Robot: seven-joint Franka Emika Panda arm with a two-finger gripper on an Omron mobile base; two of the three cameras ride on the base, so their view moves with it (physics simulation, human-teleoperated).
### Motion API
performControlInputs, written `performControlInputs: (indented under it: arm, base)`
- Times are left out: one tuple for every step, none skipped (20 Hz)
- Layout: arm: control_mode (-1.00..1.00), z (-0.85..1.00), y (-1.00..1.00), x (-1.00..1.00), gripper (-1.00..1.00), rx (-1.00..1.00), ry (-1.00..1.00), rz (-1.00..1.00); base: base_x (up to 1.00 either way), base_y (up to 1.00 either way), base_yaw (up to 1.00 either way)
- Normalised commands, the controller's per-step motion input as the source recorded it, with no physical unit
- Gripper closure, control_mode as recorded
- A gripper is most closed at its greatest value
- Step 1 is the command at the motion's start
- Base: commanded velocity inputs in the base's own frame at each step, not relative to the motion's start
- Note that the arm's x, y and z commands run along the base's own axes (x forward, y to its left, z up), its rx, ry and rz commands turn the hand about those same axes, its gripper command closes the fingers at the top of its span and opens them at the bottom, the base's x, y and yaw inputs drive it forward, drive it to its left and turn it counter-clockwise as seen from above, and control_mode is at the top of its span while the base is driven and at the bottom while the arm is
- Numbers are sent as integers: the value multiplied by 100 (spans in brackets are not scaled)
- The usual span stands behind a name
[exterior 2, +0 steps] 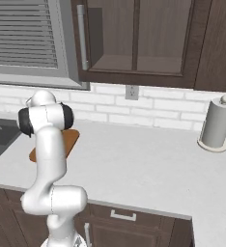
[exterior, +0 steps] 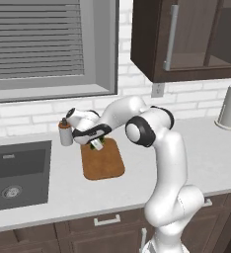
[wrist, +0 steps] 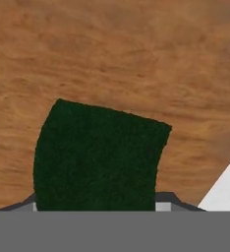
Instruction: Pick up the sponge from the counter and clean the cutting board by briefly scrubbing or pressing down on the cutting board. Once finished, release the sponge.
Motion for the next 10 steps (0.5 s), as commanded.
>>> performControlInputs:
  arm:
    - [-100, -48, -55, -9, 100, -7, 0, 3]
    - [-100, -51, -56, -11, 100, -8, 0, 3]
    - [-100, -50, -57, -14, 100, -9, 0, 3]
    - [-100, -51, -54, -12, 100, -11, 0, 2]
    - [-100, -49, -48, -10, 100, -11, 0, 1]
    - [-100, -47, -32, -6, 100, -17, 0, 0]
    - [-100, -43, -36, -14, 100, -17, 0, 0]
    - [-100, -46, -42, -19, 100, -15, 0, 0]
    - [-100, -49, -61, -24, 100, -11, 0, 2]
    - [-100, -48, -61, -27, 100, -11, 0, 2]
  base:
    - [0, 0, 0]
    - [0, 0, 0]
    - [0, 0, 0]
    - [0, 0, 0]
    - [0, 0, 0]
    - [0, 0, 0]
    - [0, 0, 0]
    - [0, 0, 0]
    - [0, 0, 0]
    - [0, 0, 0]
